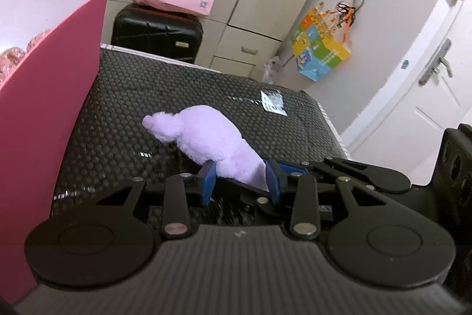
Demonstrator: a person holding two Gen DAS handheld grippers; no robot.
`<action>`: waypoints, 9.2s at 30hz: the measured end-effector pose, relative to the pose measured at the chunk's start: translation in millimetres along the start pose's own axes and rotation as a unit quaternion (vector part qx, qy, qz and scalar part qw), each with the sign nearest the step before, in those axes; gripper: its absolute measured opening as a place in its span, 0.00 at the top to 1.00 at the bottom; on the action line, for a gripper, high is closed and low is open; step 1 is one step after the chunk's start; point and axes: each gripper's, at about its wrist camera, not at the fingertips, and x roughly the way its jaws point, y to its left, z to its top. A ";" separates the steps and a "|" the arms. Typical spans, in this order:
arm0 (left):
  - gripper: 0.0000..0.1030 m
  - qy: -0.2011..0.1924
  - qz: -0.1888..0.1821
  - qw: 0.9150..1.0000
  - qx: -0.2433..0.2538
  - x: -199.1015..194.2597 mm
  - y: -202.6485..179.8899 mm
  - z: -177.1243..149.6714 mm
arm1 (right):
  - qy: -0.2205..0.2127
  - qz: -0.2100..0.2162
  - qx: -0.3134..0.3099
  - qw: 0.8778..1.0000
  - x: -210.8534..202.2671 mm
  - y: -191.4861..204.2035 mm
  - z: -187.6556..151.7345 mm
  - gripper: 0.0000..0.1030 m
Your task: Organize soft objects
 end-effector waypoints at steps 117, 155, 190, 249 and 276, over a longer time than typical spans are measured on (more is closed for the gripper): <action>0.66 0.034 -0.049 0.996 0.070 -128.3 -2.2 -80.3 | -0.001 0.018 -0.022 1.000 -102.9 107.2 -62.7 0.42; 0.66 -0.032 -0.034 0.998 0.031 -260.3 84.8 47.1 | -0.052 0.137 -0.056 0.988 -88.8 201.3 89.6 0.38; 0.57 -0.062 0.099 0.993 0.008 -187.0 148.8 51.9 | -0.022 0.075 -0.064 0.995 -5.7 164.7 97.5 0.34; 0.00 -0.183 0.187 0.956 0.129 -256.4 6.4 -70.5 | -0.149 -0.194 0.027 0.969 -218.7 172.2 -31.1 0.00; 0.00 -0.174 0.230 0.947 0.138 -250.2 17.3 -85.0 | -0.135 -0.257 0.081 0.953 -209.6 173.6 -46.4 0.00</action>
